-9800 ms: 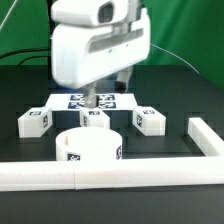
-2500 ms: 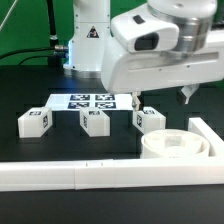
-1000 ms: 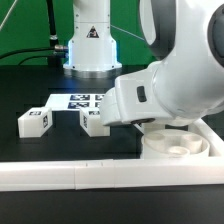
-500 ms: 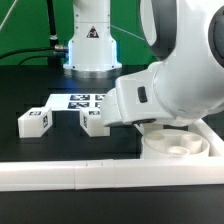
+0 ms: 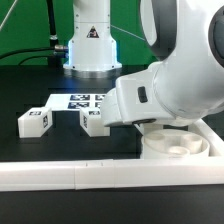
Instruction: Assemble stool
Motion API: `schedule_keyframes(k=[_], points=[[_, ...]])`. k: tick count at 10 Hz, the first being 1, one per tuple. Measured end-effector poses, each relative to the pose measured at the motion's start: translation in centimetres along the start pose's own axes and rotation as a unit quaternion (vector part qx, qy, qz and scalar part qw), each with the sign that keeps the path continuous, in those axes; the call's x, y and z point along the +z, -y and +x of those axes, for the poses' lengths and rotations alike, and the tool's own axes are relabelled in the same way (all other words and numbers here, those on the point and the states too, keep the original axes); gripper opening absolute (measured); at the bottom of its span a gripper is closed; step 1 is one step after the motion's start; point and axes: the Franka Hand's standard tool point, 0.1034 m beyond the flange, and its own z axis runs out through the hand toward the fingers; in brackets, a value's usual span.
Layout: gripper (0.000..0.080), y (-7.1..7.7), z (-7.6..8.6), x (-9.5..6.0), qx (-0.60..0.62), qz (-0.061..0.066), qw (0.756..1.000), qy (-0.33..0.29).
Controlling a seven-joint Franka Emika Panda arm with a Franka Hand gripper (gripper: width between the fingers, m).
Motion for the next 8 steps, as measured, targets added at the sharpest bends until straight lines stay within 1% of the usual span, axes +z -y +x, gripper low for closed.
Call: schedule_keyframes(k=[1, 2, 3, 4, 5, 6, 7, 8], points=[[0.0319, 0.0, -0.1, -0.2, -0.001, 0.0, 1.0, -0.001], [0.032, -0.1, -1.4, -2.0, -0.02, 0.002, 1.0, 0.001], [0.032, -0.2, -3.3, -4.8, -0.035, 0.001, 0.999, -0.008], [0.032, -0.1, -4.3, -6.7, -0.04, -0.002, 0.999, -0.021], [0.032, 0.1, -4.9, -7.6, -0.049, -0.004, 0.998, -0.027], [0.032, 0.2, -3.5, -8.0, -0.049, -0.005, 0.997, -0.063], [0.032, 0.0, -2.8, -8.9, -0.047, -0.008, 0.992, -0.114], [0.032, 0.0, -3.1, -9.0, -0.046, -0.01, 0.989, -0.14]])
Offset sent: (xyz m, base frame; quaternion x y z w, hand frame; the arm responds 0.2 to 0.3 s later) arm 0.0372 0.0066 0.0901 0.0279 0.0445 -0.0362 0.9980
